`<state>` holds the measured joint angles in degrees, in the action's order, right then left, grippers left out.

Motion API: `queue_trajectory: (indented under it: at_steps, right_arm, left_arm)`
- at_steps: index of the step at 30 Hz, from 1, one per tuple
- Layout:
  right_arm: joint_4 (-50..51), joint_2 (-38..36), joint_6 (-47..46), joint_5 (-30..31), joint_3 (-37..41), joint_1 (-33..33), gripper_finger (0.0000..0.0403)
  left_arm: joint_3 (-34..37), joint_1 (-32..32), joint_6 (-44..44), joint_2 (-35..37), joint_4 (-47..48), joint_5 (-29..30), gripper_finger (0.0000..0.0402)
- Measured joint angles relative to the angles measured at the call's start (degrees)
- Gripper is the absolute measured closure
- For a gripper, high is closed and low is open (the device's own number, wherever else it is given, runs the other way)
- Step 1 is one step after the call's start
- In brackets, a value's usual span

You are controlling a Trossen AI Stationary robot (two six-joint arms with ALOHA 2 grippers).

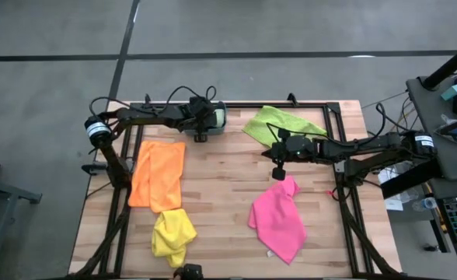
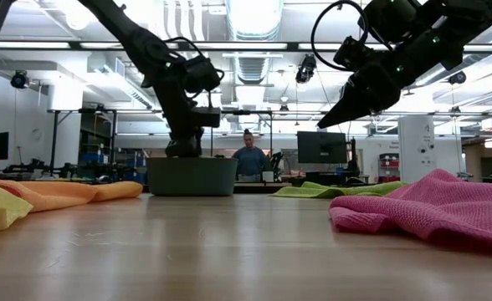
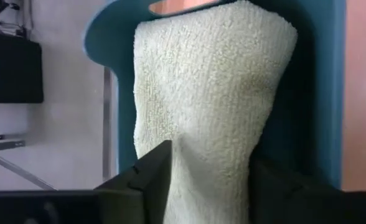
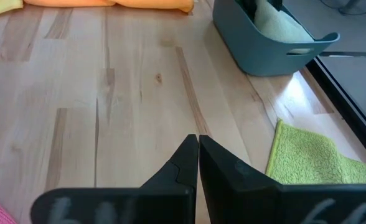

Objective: Fold microfiber towels
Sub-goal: Put the blue towel into the bin

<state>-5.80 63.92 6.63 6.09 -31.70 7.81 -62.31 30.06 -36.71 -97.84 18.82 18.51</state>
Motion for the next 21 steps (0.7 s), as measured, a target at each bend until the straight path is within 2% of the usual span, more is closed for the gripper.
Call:
queue_trajectory:
  at_steps: [6, 21]
  right_arm:
    - [0.0, 0.0, 0.0, 0.0, 0.0, 0.0, 0.0394]
    - [0.0, 0.0, -0.6, -0.1, 0.0, 0.3, 0.0394]
  left_arm:
    - [-2.4, -0.7, 0.4, 0.3, 6.4, 0.0, 0.0208]
    - [-4.1, -0.6, -1.1, 9.9, 8.1, -0.3, 0.0207]
